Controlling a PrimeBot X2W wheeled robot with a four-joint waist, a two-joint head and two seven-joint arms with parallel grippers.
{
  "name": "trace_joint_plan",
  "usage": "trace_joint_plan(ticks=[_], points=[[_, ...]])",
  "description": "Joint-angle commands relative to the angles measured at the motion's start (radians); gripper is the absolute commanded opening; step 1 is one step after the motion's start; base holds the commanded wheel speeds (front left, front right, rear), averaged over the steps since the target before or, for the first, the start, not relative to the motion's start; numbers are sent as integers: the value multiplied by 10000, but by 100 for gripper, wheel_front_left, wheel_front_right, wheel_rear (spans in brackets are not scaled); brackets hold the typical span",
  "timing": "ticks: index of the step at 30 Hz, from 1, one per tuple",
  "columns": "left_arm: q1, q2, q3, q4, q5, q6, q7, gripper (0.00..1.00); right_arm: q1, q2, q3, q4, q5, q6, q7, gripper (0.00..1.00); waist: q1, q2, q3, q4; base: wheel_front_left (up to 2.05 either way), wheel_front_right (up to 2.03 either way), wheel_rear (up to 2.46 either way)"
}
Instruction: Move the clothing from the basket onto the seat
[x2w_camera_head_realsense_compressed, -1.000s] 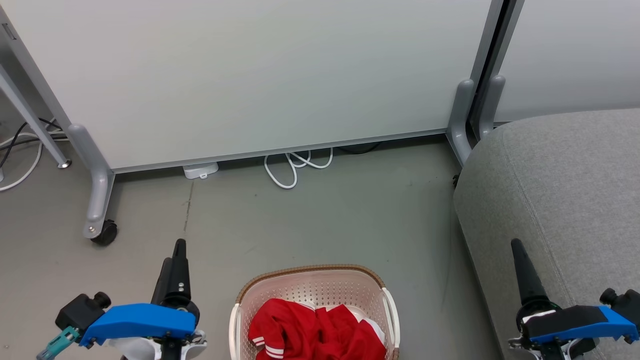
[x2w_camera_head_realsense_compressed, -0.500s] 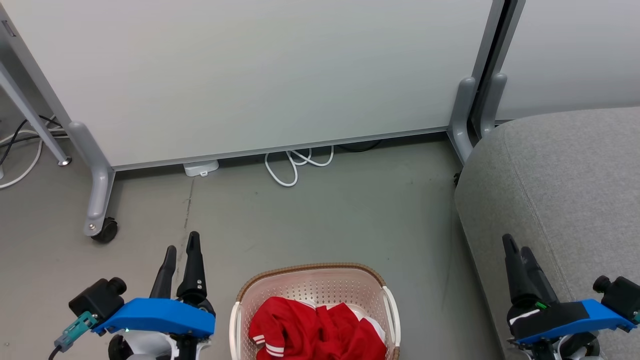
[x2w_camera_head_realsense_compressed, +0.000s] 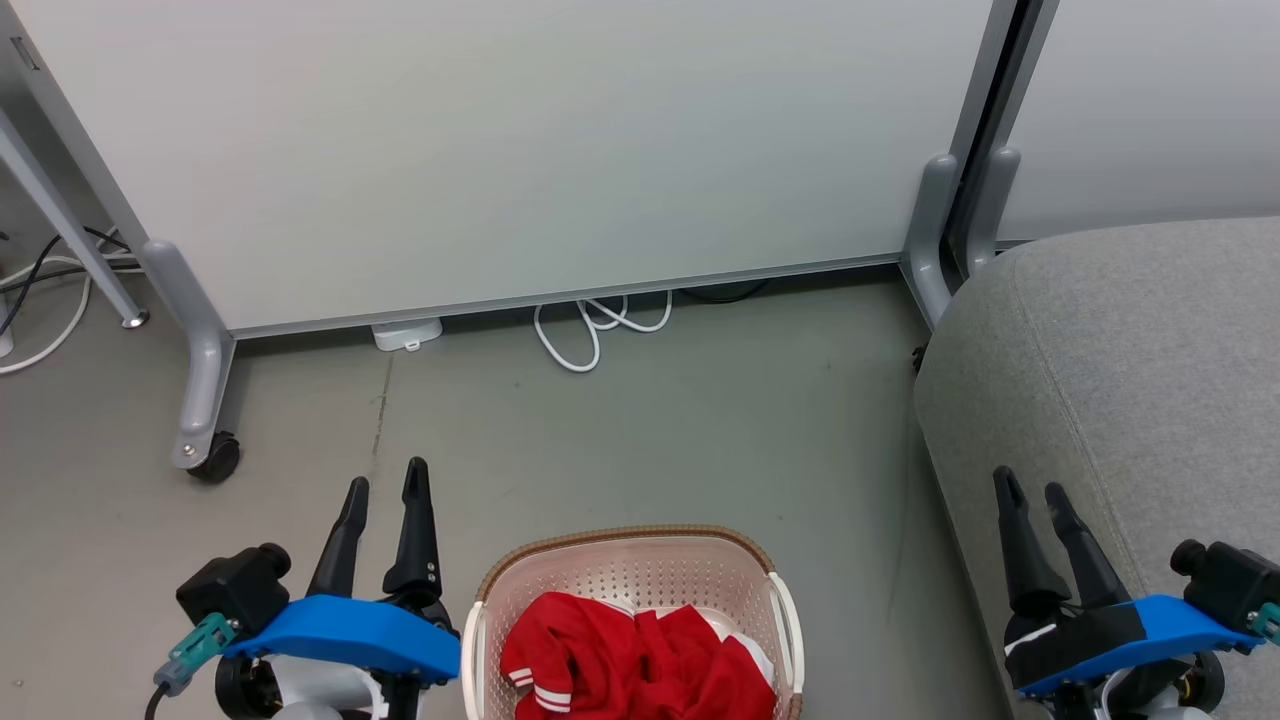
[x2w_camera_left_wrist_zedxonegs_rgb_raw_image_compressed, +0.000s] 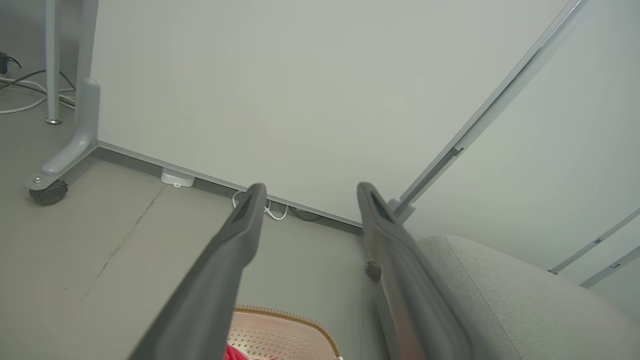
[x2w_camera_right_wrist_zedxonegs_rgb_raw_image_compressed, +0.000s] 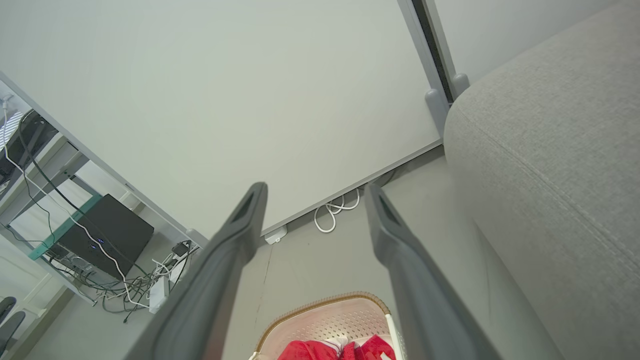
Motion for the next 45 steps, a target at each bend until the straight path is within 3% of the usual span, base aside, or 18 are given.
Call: trace_joint_plan(ticks=[1,45], points=[[-226,78,-30,-83,287,22,-123,100,-12,-80,11,-147,-298,15,-66,100,0,0,2,4,0,0,0],[-161,-43,-389,308,4054,34,-1133,100,261,-108,-160,-471,-4488,24,-614,100,0,0,-75,99,0,0,0]])
